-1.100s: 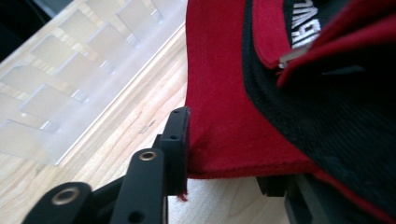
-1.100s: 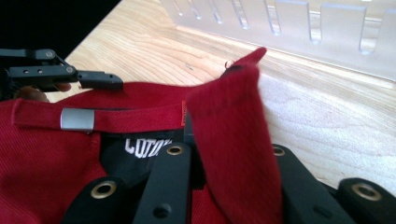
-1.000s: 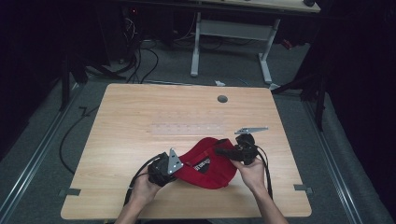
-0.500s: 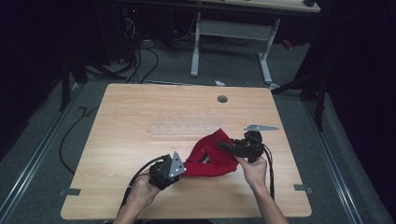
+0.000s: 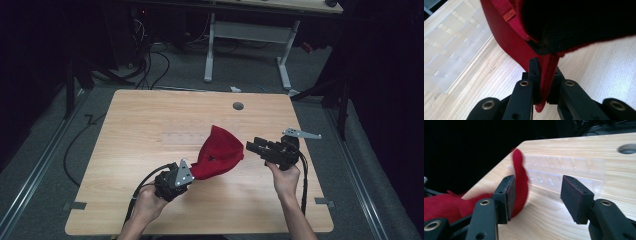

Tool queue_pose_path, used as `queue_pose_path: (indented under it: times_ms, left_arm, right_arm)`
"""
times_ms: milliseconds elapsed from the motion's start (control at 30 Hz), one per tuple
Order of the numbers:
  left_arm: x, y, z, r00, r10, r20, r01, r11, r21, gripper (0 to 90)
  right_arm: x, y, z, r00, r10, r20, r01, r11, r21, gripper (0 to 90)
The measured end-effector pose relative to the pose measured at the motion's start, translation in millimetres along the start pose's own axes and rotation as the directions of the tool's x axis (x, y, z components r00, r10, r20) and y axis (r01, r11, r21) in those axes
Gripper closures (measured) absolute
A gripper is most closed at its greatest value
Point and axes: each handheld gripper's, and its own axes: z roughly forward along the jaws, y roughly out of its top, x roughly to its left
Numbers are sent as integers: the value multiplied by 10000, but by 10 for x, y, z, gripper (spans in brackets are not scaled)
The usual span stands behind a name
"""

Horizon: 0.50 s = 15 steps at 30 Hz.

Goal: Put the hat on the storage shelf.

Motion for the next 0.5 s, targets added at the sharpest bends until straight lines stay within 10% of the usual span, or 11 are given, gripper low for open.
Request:
queue_pose_path:
  times_ms: [267, 500]
  left_arm:
    - [232, 96, -122, 9907, -1336, -246, 1317, 9890, -677, 850]
    - [379, 198, -194, 9751, -2202, -256, 2157, 9691, -1198, 849]
  right_arm:
    - [-200, -330, 120, 9931, -294, 1136, 194, 9959, 882, 422]
    - [-333, -657, 380, 9674, -1007, 2325, 467, 9728, 2271, 418]
